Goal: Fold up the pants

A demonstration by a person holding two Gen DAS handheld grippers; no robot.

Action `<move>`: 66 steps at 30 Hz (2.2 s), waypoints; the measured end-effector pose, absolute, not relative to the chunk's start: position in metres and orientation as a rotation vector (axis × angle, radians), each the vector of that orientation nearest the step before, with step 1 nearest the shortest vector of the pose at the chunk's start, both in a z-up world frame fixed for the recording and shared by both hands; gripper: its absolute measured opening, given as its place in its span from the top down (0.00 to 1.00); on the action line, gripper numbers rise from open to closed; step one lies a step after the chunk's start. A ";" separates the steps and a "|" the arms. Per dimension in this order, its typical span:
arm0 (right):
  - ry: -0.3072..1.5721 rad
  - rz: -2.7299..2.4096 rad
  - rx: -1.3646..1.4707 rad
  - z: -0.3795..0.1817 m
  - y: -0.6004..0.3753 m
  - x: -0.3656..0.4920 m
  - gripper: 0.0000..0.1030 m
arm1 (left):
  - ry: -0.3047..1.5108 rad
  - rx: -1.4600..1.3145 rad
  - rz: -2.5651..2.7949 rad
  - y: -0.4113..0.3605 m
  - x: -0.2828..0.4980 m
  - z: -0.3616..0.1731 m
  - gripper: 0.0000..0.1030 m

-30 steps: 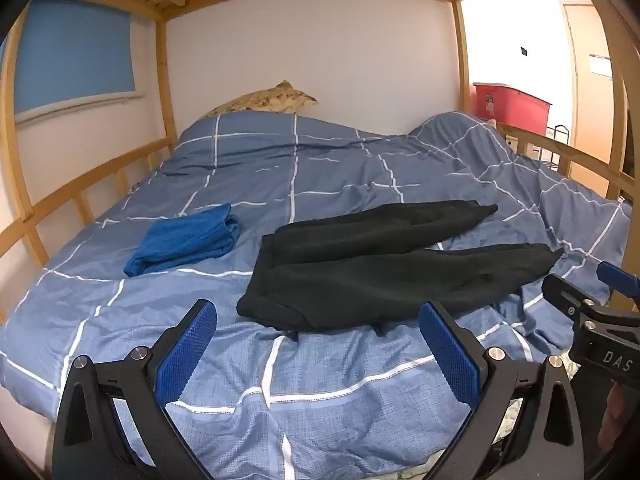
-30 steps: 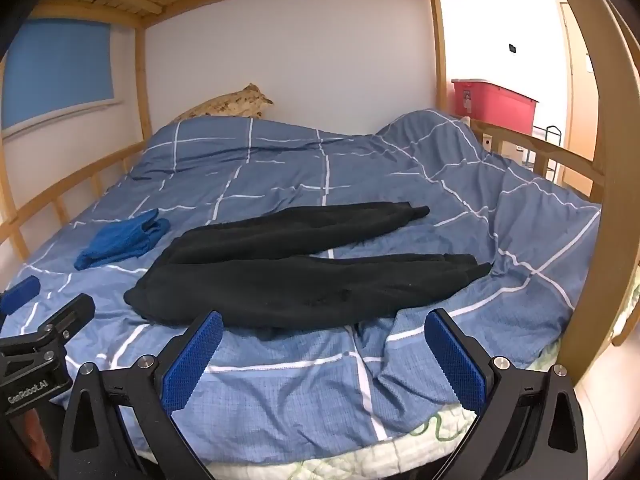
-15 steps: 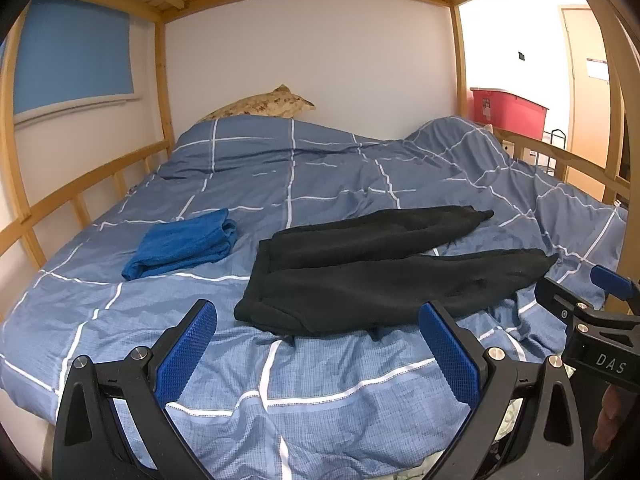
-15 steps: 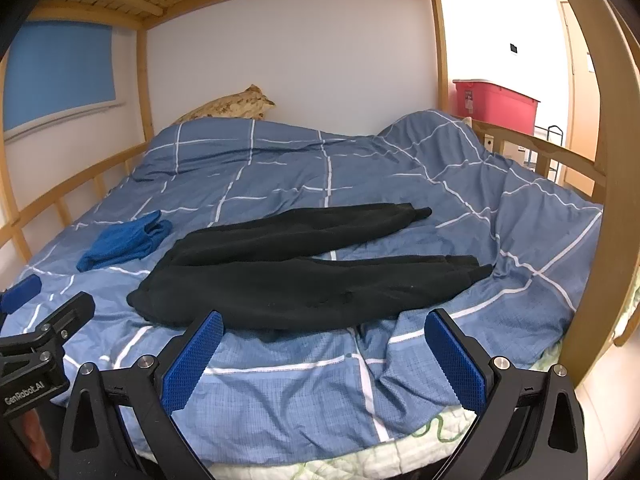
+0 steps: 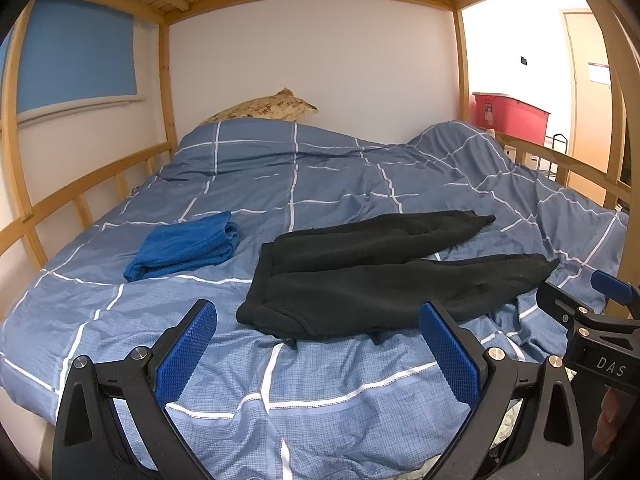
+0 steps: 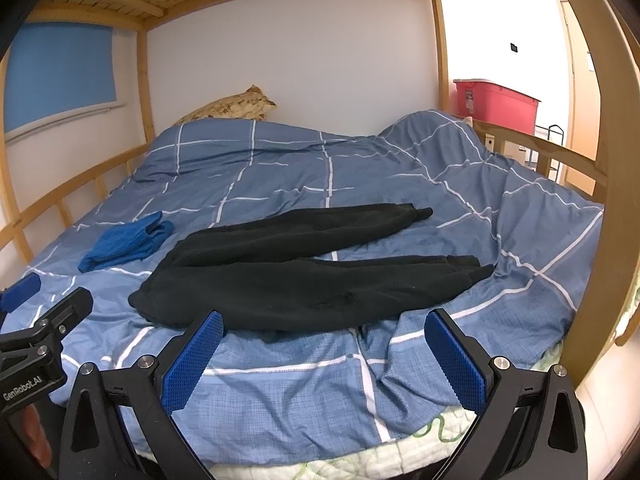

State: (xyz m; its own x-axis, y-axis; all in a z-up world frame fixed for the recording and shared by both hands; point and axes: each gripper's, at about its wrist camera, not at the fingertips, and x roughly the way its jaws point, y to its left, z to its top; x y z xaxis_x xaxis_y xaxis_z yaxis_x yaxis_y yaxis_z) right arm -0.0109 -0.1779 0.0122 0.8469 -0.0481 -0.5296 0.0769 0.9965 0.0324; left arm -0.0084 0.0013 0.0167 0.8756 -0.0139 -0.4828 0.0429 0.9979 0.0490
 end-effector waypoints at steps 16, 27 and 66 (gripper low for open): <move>0.559 -0.064 0.054 0.012 -0.179 -0.011 0.01 | 0.508 0.054 -0.020 0.004 -0.007 0.015 0.00; 0.561 -0.063 0.055 0.010 -0.179 -0.011 0.01 | 0.508 0.054 -0.020 0.005 -0.007 0.015 0.00; 0.652 -0.117 0.151 -0.044 -0.186 0.042 0.01 | 0.628 0.011 0.112 0.037 0.049 -0.036 0.00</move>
